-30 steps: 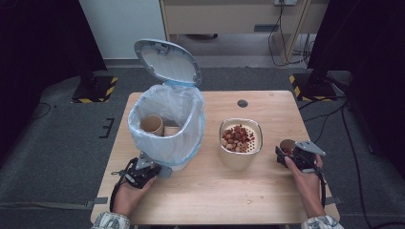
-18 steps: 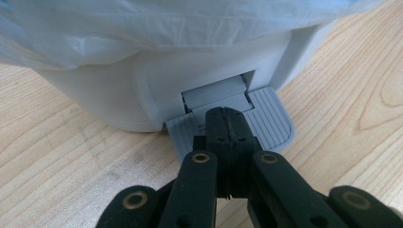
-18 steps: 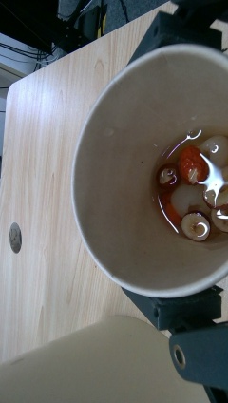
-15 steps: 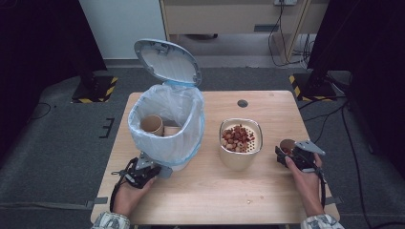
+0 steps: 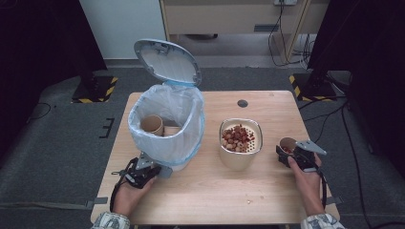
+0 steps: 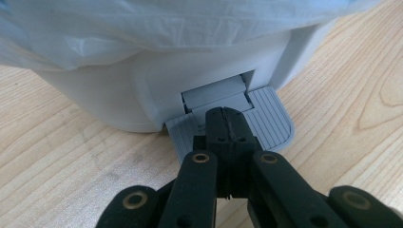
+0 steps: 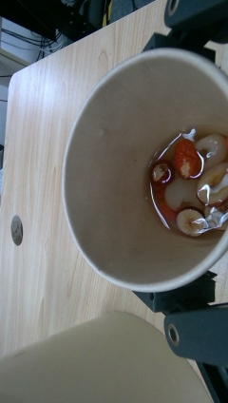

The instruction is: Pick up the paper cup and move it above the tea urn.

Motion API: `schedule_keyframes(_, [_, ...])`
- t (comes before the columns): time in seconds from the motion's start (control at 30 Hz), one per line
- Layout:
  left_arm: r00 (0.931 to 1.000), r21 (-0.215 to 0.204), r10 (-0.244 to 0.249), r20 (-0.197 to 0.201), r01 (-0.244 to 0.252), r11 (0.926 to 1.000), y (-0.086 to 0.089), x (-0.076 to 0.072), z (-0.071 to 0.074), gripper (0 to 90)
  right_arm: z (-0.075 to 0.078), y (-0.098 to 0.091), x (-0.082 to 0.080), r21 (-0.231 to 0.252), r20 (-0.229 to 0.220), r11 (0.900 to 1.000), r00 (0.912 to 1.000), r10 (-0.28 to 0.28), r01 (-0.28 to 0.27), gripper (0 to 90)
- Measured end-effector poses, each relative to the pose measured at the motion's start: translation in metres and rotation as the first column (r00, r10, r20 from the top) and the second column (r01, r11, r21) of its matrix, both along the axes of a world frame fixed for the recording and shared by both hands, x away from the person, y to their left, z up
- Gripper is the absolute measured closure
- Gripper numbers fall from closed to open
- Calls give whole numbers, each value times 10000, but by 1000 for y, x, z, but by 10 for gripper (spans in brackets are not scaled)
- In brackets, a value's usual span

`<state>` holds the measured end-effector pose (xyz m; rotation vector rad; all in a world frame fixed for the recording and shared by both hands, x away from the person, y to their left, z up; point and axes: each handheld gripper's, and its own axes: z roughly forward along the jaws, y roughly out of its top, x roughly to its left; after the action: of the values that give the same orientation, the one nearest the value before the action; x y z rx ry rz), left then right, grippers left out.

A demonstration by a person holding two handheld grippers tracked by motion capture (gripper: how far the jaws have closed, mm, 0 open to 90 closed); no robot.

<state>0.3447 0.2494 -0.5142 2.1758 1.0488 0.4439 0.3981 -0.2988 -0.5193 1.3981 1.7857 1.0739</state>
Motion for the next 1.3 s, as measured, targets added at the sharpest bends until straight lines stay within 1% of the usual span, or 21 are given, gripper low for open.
schedule_keyframes(0.1, [10000,-1,-2,0,2,10000,0,0,0,899,2,0,-1,-5,139,10000,9999,-26,26,253])
schedule_keyframes(0.13, [10000,-2,1,4,-1,10000,0,0,0,899,4,-2,-2,73,303,9999,9995,-94,92,257])
schedule_keyframes(0.17, [10000,-1,0,0,0,10000,0,0,0,899,4,-2,-2,73,303,9999,9995,-94,92,257])
schedule_keyframes(0.2, [10000,-1,-3,-5,3,10000,0,0,0,899,7,-2,-3,-20,416,9999,9990,-155,156,260])
schedule_keyframes(0.23, [10000,-6,-2,-5,2,10000,0,0,0,899,7,-2,-3,-20,416,9999,9990,-155,156,260])
schedule_keyframes(0.27, [10000,-5,-1,-5,1,10000,0,0,0,899,10,-3,-4,-70,566,9998,9982,-205,210,267])
schedule_keyframes(0.43, [10000,-16,0,-9,0,10000,0,0,0,899,14,-2,-4,-100,710,9999,9974,-124,132,270])
schedule_keyframes(0.53, [10000,-36,8,-14,-8,10000,0,0,0,899,15,-2,-4,-119,702,9998,9975,-125,134,270])
schedule_keyframes(0.6, [10000,-49,10,-17,-10,10000,0,0,0,899,17,-2,-4,-225,756,9997,9971,-110,127,270])
schedule_keyframes(0.9, [10000,-36,5,-16,-5,10000,0,0,0,899,22,-5,-5,-208,836,9997,9965,-86,104,270])
schedule_keyframes(1.07, [10000,-38,9,-10,-9,10000,0,0,0,899,26,-4,-6,-319,898,9995,9959,54,-25,274])
schedule_keyframes(1.17, [10000,-46,9,-13,-9,10000,0,0,0,899,29,-3,-5,-301,978,9995,9952,96,-67,280])
schedule_keyframes(1.3, [10000,-52,10,-14,-10,10000,0,0,0,899,34,-2,-4,-302,1031,9992,9943,287,-257,284])
